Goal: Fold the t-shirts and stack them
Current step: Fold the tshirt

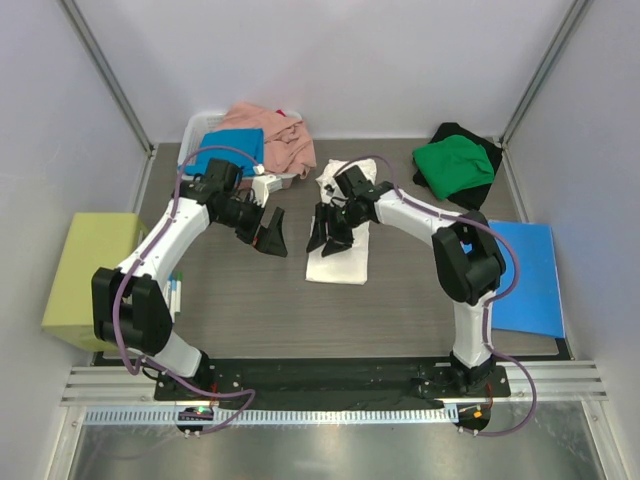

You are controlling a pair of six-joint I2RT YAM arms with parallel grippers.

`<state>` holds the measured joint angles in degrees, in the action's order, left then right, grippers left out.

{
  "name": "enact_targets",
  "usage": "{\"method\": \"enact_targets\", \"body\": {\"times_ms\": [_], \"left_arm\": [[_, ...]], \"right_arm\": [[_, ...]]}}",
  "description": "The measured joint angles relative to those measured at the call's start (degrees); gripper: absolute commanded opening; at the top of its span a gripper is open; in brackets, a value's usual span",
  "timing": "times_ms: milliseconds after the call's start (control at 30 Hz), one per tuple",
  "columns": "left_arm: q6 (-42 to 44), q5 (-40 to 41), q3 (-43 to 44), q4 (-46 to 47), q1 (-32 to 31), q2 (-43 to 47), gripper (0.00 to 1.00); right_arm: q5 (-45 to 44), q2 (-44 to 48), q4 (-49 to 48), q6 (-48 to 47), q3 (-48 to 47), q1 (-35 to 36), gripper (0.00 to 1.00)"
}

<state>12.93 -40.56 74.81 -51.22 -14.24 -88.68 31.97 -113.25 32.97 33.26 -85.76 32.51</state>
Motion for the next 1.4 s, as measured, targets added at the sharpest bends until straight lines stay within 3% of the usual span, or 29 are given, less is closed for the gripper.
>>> {"method": "enact_targets", "body": {"times_ms": [300,867,1167,1400], "left_arm": [[0.02,0.0,0.0,0.02,0.0,-0.02,1.0],[0.39,-0.24,0.0,0.0,0.0,-0.02,1.0],[1.01,-0.26,0.0,-0.07,0.0,-0.02,1.0],[0.98,-0.81,0.0,-0.26,0.0,-0.02,1.0]], "right_arm": [[-1.36,-7.89,-1.36,-0.68,-1.73,-1.92,0.54],[-1.11,-18.12,-1.95,-0.59,-17.16,-11.32,0.5],[3.54,-22.8,-3.3,1.57,-21.11,-14.29,0.49],[3.69,-19.76,-4.9,3.15,-18.95,-15.37,0.62]]}}
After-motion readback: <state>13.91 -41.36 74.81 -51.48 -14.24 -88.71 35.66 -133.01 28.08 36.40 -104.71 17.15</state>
